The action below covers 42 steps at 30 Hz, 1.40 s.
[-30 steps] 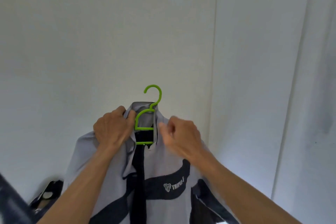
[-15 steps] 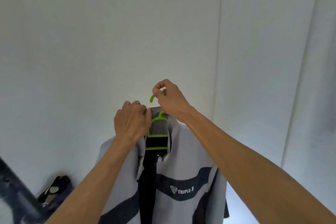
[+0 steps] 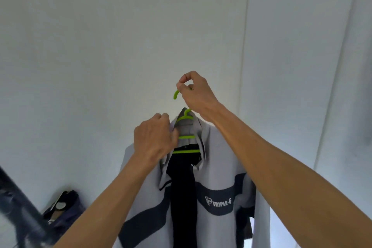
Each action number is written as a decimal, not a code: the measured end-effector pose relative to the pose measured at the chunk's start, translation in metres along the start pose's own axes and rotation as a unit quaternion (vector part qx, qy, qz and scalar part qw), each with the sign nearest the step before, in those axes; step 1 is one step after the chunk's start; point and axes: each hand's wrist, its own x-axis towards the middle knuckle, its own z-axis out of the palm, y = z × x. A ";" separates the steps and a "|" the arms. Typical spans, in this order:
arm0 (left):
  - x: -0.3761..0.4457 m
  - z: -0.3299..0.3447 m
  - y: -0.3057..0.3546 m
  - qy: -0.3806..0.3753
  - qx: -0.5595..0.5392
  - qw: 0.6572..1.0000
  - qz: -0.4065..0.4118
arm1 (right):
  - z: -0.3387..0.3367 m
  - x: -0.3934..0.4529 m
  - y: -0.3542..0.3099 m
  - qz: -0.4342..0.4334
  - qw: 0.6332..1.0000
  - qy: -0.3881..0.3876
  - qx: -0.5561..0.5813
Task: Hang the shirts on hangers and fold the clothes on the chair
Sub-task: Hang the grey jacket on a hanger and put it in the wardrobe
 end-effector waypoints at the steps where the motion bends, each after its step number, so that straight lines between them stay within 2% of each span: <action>1: 0.001 0.000 0.004 0.011 0.000 1.000 0.000 | -0.001 0.001 -0.003 -0.006 1.000 0.002 0.001; 5: 0.020 -0.010 0.006 0.043 -0.109 0.992 -0.045 | 0.007 -0.015 0.003 -0.014 0.996 -0.019 -0.083; 7: 0.026 -0.009 -0.001 -0.022 -0.182 0.983 -0.015 | 0.008 -0.022 0.013 0.017 0.998 -0.011 -0.066; 9: 0.022 -0.002 -0.012 -0.082 -0.263 0.961 0.002 | -0.001 -0.019 0.015 0.036 0.998 0.032 -0.026; 13: 0.000 0.032 -0.067 -0.107 -0.244 0.962 -0.066 | -0.027 -0.011 0.006 0.030 0.994 0.109 -0.003; 16: -0.024 0.052 -0.095 -0.176 -0.303 0.928 -0.125 | -0.038 -0.004 0.000 0.027 0.988 0.150 0.001; 17: -0.028 0.056 -0.098 -0.169 -0.331 0.918 -0.137 | -0.040 -0.001 -0.003 0.026 0.986 0.162 -0.003; 19: -0.029 0.054 -0.096 -0.118 -0.350 0.920 -0.130 | -0.045 0.002 -0.005 0.016 0.985 0.168 -0.022; 21: -0.022 0.045 -0.093 -0.033 -0.355 0.927 -0.118 | -0.045 0.000 -0.003 0.012 0.988 0.136 -0.066; 23: -0.013 0.032 -0.092 0.042 -0.382 0.917 -0.107 | -0.040 -0.007 0.005 0.026 0.991 0.086 -0.097; 25: -0.007 0.023 -0.095 0.058 -0.393 0.915 -0.076 | -0.037 -0.011 0.010 0.032 0.992 0.082 -0.090; 27: -0.009 0.025 -0.107 0.013 -0.351 0.935 -0.059 | -0.041 -0.007 0.007 0.026 0.990 0.137 -0.032; 29: -0.022 0.033 -0.121 -0.041 -0.263 0.960 -0.091 | -0.046 -0.002 0.001 0.021 0.983 0.183 0.013; 31: -0.032 0.041 -0.126 -0.025 -0.191 0.971 -0.140 | -0.045 0.001 -0.001 0.021 0.982 0.189 0.002; 33: -0.030 0.040 -0.116 0.020 -0.170 0.971 -0.169 | -0.037 0.003 -0.001 0.028 0.985 0.170 -0.020; 35: -0.021 0.031 -0.092 0.070 -0.186 0.973 -0.116 | -0.026 0.005 -0.002 0.034 0.988 0.150 -0.026; 37: -0.016 0.016 -0.056 0.100 -0.167 0.981 -0.010 | -0.017 0.007 -0.004 0.033 0.989 0.141 -0.028; 39: -0.021 0.008 -0.018 0.060 -0.048 0.996 0.049 | -0.009 0.009 -0.006 0.030 0.989 0.141 -0.031; 42: -0.035 0.016 0.005 -0.018 0.065 0.996 0.056 | -0.003 0.010 -0.008 0.027 0.986 0.157 -0.043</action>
